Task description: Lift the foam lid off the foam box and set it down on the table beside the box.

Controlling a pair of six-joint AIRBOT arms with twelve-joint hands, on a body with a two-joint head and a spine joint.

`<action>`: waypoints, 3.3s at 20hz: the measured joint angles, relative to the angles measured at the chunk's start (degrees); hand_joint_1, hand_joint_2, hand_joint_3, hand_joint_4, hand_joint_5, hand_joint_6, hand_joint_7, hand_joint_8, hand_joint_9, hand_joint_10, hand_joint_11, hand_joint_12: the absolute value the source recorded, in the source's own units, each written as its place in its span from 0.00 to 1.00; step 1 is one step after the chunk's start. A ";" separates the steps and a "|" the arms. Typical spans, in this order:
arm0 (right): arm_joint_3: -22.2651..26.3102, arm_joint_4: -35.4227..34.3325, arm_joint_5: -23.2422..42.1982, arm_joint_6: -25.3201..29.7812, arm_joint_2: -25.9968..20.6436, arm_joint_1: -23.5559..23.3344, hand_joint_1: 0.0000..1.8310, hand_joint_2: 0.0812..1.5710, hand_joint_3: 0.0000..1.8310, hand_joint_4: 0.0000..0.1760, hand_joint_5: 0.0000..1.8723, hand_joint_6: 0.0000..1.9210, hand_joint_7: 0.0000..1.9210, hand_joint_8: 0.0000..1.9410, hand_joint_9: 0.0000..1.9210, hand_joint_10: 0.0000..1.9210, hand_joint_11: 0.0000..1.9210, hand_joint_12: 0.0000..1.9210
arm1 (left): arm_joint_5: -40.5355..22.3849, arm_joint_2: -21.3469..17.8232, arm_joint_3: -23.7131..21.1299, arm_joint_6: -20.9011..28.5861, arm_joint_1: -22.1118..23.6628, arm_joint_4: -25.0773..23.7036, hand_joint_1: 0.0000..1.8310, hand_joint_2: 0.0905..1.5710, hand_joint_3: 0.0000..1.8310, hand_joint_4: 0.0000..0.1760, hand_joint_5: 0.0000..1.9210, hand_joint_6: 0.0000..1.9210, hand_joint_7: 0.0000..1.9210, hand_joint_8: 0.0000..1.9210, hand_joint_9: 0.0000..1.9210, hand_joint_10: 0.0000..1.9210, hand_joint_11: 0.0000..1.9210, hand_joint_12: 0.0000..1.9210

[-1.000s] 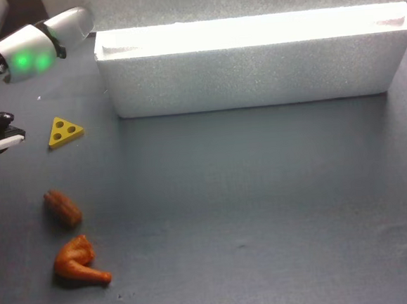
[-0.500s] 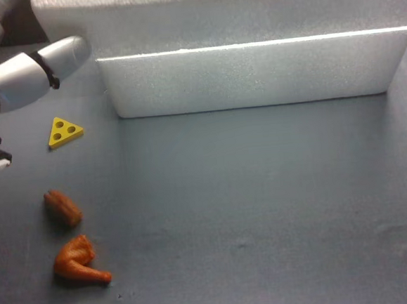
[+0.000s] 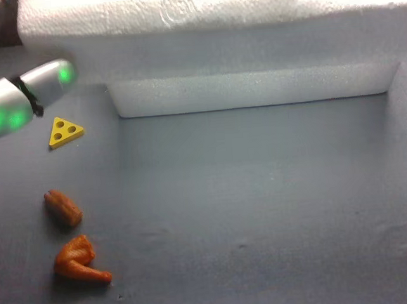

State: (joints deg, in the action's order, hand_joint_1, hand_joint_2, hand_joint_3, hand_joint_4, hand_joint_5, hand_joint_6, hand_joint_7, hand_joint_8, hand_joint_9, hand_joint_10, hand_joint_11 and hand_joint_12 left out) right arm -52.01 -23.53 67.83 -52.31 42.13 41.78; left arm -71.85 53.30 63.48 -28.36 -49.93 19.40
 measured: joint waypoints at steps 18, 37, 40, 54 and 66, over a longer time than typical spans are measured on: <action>5.86 3.63 0.15 4.52 -4.00 11.39 0.20 0.84 0.00 0.00 0.14 0.03 0.07 0.00 0.03 0.06 0.00 0.41 | -4.52 -4.28 -9.25 1.11 -14.05 0.37 0.18 0.73 0.00 0.00 0.11 0.00 0.00 0.00 0.00 0.00 0.00 0.00; 4.04 -1.92 0.70 8.07 -1.05 21.33 0.20 0.83 0.00 0.00 0.12 0.00 0.04 0.00 0.04 0.02 0.00 0.46 | 2.78 1.97 -5.27 5.29 -16.79 -1.20 0.18 0.71 0.00 0.04 0.09 0.00 0.00 0.00 0.00 0.00 0.00 0.00; 3.04 -3.30 0.37 8.59 -0.42 21.68 0.20 0.83 0.00 0.00 0.07 0.00 0.03 0.00 0.04 0.01 0.00 0.49 | 3.89 2.29 -4.81 5.33 -16.65 -1.60 0.18 0.70 0.00 0.03 0.08 0.00 0.00 0.00 0.00 0.00 0.00 0.00; 0.98 5.31 2.45 5.90 -1.31 12.46 0.11 0.79 0.00 0.13 0.00 0.00 0.00 0.00 0.00 0.00 0.00 0.00 | 3.67 0.04 -0.90 1.70 -3.85 -9.62 0.16 0.72 0.00 0.41 0.00 0.00 0.00 0.00 0.00 0.00 0.00 0.00; -4.48 14.73 -12.85 0.83 5.40 -3.93 0.08 0.80 0.00 0.00 0.00 0.00 0.00 0.00 0.00 0.00 0.00 0.67 | 15.78 5.77 6.71 2.95 11.45 -23.37 0.20 0.71 0.00 0.27 0.00 0.00 0.00 0.00 0.00 0.00 0.00 0.00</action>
State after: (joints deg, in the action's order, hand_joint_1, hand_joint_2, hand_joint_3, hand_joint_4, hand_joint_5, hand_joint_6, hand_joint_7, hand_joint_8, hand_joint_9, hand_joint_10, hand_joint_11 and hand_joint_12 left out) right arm -56.49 -8.80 54.98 -51.48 47.53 37.85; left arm -56.07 59.07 70.19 -25.41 -38.48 -3.97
